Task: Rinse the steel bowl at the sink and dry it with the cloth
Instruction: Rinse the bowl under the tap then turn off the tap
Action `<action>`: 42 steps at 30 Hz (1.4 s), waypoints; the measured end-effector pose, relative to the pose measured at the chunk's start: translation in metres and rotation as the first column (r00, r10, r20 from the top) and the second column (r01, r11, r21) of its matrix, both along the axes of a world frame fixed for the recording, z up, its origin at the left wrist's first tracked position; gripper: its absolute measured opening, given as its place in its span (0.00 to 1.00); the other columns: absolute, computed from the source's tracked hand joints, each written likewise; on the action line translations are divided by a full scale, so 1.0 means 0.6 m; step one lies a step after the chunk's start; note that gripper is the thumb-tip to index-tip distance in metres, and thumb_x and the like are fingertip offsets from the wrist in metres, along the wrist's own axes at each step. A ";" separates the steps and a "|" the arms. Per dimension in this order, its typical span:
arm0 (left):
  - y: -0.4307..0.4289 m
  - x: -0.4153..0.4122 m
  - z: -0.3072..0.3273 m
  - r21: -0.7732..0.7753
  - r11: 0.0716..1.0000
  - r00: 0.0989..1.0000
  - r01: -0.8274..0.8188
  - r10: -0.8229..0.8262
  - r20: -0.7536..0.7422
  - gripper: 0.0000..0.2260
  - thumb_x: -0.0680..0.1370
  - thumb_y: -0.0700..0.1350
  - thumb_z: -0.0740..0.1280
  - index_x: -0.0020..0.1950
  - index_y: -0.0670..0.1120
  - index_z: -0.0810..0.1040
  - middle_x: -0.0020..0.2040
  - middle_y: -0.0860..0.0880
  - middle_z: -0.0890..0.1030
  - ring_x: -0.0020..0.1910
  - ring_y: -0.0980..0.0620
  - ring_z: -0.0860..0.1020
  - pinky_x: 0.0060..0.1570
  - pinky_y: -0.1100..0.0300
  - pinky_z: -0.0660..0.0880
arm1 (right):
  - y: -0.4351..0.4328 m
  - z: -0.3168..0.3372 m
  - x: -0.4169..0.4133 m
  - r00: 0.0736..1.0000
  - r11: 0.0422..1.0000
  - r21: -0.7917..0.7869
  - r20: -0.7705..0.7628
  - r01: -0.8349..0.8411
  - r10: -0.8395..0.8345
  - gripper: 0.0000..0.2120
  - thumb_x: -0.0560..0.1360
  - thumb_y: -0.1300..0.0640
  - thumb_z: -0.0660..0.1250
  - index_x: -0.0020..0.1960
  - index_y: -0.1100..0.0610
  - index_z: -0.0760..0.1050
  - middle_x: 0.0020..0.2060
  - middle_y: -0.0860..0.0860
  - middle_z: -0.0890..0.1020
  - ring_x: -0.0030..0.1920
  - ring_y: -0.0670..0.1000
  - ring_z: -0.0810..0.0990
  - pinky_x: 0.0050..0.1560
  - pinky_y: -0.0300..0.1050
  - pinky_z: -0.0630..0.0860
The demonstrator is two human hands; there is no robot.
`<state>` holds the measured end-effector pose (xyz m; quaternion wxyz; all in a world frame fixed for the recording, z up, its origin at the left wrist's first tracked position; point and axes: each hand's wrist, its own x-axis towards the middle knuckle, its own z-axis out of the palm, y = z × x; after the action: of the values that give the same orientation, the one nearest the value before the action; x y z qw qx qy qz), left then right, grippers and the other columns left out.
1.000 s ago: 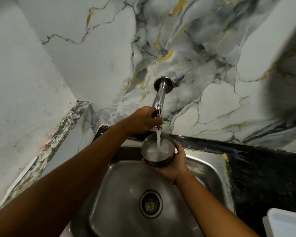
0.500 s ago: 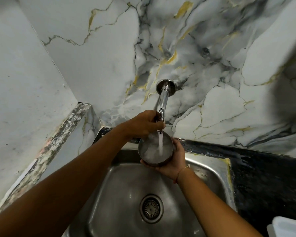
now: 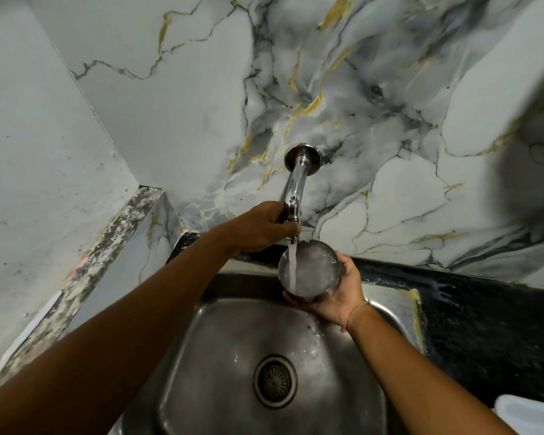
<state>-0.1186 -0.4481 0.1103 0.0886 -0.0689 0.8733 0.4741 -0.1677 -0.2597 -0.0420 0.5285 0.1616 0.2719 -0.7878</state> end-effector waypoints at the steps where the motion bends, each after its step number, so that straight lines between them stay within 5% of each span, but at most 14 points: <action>1: -0.001 0.000 0.000 0.002 1.000 1.000 0.005 -0.005 0.003 0.16 0.81 0.42 0.67 0.63 0.32 0.75 0.62 0.30 0.79 0.64 0.33 0.78 0.66 0.36 0.73 | -0.009 0.007 -0.001 1.000 0.999 -0.037 -0.009 -0.014 0.014 0.31 0.68 0.36 0.69 0.62 0.55 0.83 0.61 0.65 0.82 0.60 0.70 0.80 0.65 0.72 0.72; 5: -0.003 -0.004 0.005 0.028 0.999 0.999 0.031 -0.032 0.039 0.16 0.81 0.41 0.67 0.65 0.34 0.76 0.64 0.33 0.80 0.65 0.39 0.79 0.67 0.45 0.76 | -0.033 0.024 0.010 0.995 0.987 -0.128 -0.017 -0.098 0.097 0.32 0.69 0.36 0.70 0.65 0.55 0.80 0.66 0.63 0.80 0.65 0.68 0.78 0.68 0.71 0.70; 8: -0.009 -0.002 0.010 0.084 0.995 0.997 0.054 -0.059 0.058 0.17 0.80 0.41 0.68 0.68 0.38 0.75 0.68 0.41 0.80 0.66 0.49 0.79 0.59 0.65 0.77 | -0.028 0.022 0.016 0.990 0.990 -0.051 -0.064 -0.133 0.129 0.30 0.70 0.37 0.70 0.64 0.56 0.81 0.62 0.61 0.84 0.62 0.63 0.82 0.65 0.63 0.76; 11: -0.011 0.006 0.002 0.224 0.975 0.999 0.012 -0.019 0.027 0.19 0.79 0.37 0.69 0.70 0.36 0.73 0.66 0.40 0.81 0.62 0.52 0.81 0.55 0.67 0.80 | -0.007 0.018 0.018 0.976 0.981 0.065 -0.109 -0.183 0.189 0.30 0.69 0.38 0.70 0.65 0.55 0.81 0.59 0.60 0.85 0.60 0.62 0.83 0.68 0.62 0.74; 14: -0.005 0.015 -0.010 0.277 0.957 0.993 -0.082 0.101 -0.054 0.21 0.77 0.36 0.71 0.68 0.34 0.70 0.56 0.38 0.84 0.53 0.53 0.85 0.48 0.66 0.81 | 0.012 0.016 0.012 0.952 0.956 0.237 -0.206 -0.176 0.226 0.31 0.69 0.39 0.70 0.66 0.56 0.80 0.62 0.59 0.83 0.66 0.62 0.79 0.72 0.63 0.69; 17: 0.009 0.021 -0.022 0.250 0.952 0.966 -0.179 0.218 -0.141 0.30 0.71 0.41 0.78 0.66 0.37 0.66 0.40 0.50 0.86 0.33 0.61 0.84 0.36 0.69 0.79 | 0.023 0.023 0.018 0.907 0.932 0.348 -0.355 -0.098 0.228 0.21 0.67 0.41 0.71 0.53 0.54 0.86 0.49 0.58 0.87 0.51 0.58 0.86 0.57 0.54 0.82; 19: 0.017 0.024 -0.027 0.130 0.959 0.938 -0.250 0.273 -0.214 0.38 0.64 0.53 0.81 0.65 0.42 0.65 0.37 0.50 0.87 0.32 0.58 0.84 0.41 0.60 0.81 | 0.027 0.033 0.034 0.825 0.884 0.462 -0.472 -0.070 0.312 0.16 0.65 0.40 0.72 0.45 0.49 0.88 0.40 0.54 0.88 0.40 0.54 0.87 0.44 0.46 0.83; 22: 0.029 0.027 -0.036 -0.060 0.934 0.879 -0.352 0.308 -0.364 0.41 0.62 0.59 0.81 0.66 0.45 0.65 0.36 0.45 0.87 0.32 0.48 0.83 0.40 0.53 0.78 | 0.032 0.036 0.069 0.622 0.837 0.545 -0.637 -0.055 0.456 0.28 0.63 0.39 0.71 0.62 0.43 0.80 0.45 0.51 0.87 0.40 0.49 0.84 0.43 0.46 0.79; 25: 0.038 0.020 -0.039 -0.140 0.908 0.839 -0.396 0.295 -0.457 0.42 0.65 0.59 0.80 0.69 0.43 0.64 0.29 0.48 0.80 0.27 0.48 0.77 0.31 0.56 0.74 | 0.040 0.027 0.106 0.195 0.750 0.657 -0.747 0.070 0.636 0.31 0.69 0.39 0.68 0.72 0.37 0.68 0.59 0.51 0.81 0.49 0.50 0.82 0.46 0.49 0.81; 27: 0.040 0.012 -0.043 -0.193 0.892 0.835 -0.408 0.280 -0.475 0.42 0.67 0.59 0.79 0.71 0.43 0.63 0.28 0.53 0.75 0.26 0.54 0.75 0.30 0.60 0.71 | 0.051 0.018 0.131 -0.137 0.627 0.745 -0.613 0.227 0.778 0.35 0.70 0.35 0.66 0.75 0.35 0.61 0.70 0.51 0.72 0.66 0.55 0.73 0.63 0.55 0.77; 31: 0.042 0.008 -0.044 -0.390 0.843 0.867 -0.371 0.163 -0.471 0.46 0.71 0.63 0.73 0.80 0.46 0.56 0.46 0.43 0.84 0.44 0.43 0.83 0.45 0.47 0.82 | 0.057 0.006 0.184 -0.433 0.481 0.768 -0.296 0.423 0.852 0.38 0.70 0.31 0.61 0.76 0.37 0.55 0.77 0.55 0.62 0.74 0.61 0.60 0.70 0.64 0.68; 34: 0.046 0.007 -0.047 -0.548 0.763 0.861 -0.342 0.021 -0.508 0.46 0.75 0.63 0.66 0.83 0.45 0.47 0.81 0.39 0.62 0.77 0.40 0.66 0.69 0.42 0.72 | 0.060 -0.007 0.208 -0.521 0.456 0.743 -0.170 0.490 0.836 0.37 0.70 0.33 0.63 0.76 0.39 0.57 0.75 0.58 0.63 0.72 0.64 0.62 0.63 0.64 0.71; 36: 0.049 0.007 -0.048 -0.657 0.690 0.860 -0.303 -0.099 -0.500 0.44 0.78 0.62 0.63 0.83 0.42 0.45 0.84 0.39 0.49 0.83 0.41 0.53 0.77 0.43 0.60 | 0.060 -0.015 0.217 -0.524 0.437 0.753 -0.145 0.492 0.839 0.37 0.70 0.34 0.65 0.75 0.40 0.57 0.75 0.59 0.63 0.71 0.64 0.62 0.62 0.64 0.72; 42: 0.048 0.006 -0.049 -0.737 0.622 0.892 -0.264 -0.134 -0.432 0.40 0.81 0.61 0.59 0.83 0.43 0.44 0.85 0.41 0.44 0.83 0.44 0.46 0.80 0.46 0.47 | 0.063 -0.032 0.235 -0.468 0.391 0.774 -0.141 0.497 0.873 0.37 0.70 0.34 0.65 0.74 0.40 0.57 0.74 0.58 0.62 0.72 0.64 0.61 0.63 0.67 0.71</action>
<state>-0.1149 -0.4192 0.0807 -0.1709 -0.0220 0.9836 0.0536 -0.0266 -0.2216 -0.0609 0.1291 -0.4373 0.8887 -0.0478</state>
